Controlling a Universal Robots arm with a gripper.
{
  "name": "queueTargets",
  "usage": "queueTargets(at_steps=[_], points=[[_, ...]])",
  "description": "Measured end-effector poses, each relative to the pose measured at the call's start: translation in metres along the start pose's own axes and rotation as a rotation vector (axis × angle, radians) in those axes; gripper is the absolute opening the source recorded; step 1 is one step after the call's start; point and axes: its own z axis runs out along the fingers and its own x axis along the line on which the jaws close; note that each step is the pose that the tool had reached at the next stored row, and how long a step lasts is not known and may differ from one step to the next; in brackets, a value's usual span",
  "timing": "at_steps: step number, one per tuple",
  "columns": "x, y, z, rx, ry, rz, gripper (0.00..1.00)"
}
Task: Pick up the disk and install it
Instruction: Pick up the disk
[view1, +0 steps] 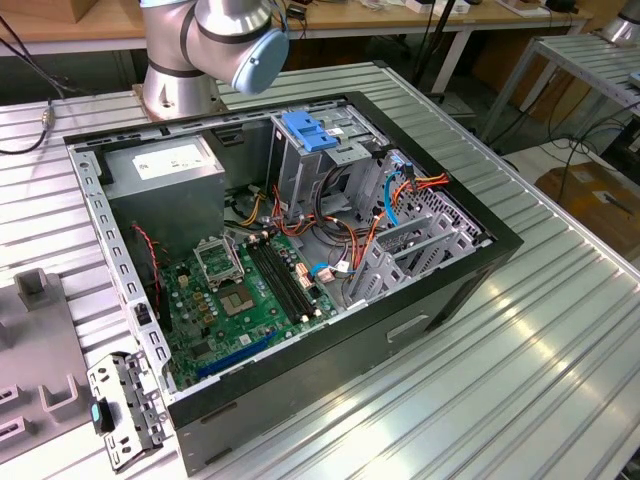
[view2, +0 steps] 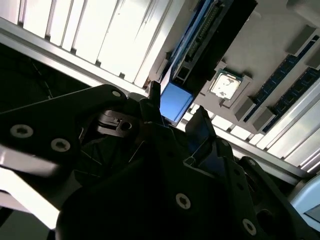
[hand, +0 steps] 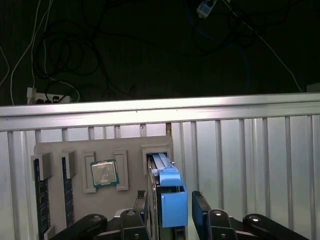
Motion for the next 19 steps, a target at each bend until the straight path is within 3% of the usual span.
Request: queueTargets(at_steps=[3, 9, 14, 19], points=[[0.0002, 0.0000, 0.0017, 0.0003, 0.0005, 0.000, 0.48], [0.0007, 0.0000, 0.0128, 0.0004, 0.0055, 0.000, 0.48], [0.0008, 0.0000, 0.0225, 0.0008, 0.0156, 0.000, 0.48], [-0.0005, -0.0001, 0.0286, 0.0008, 0.0159, 0.000, 0.48]])
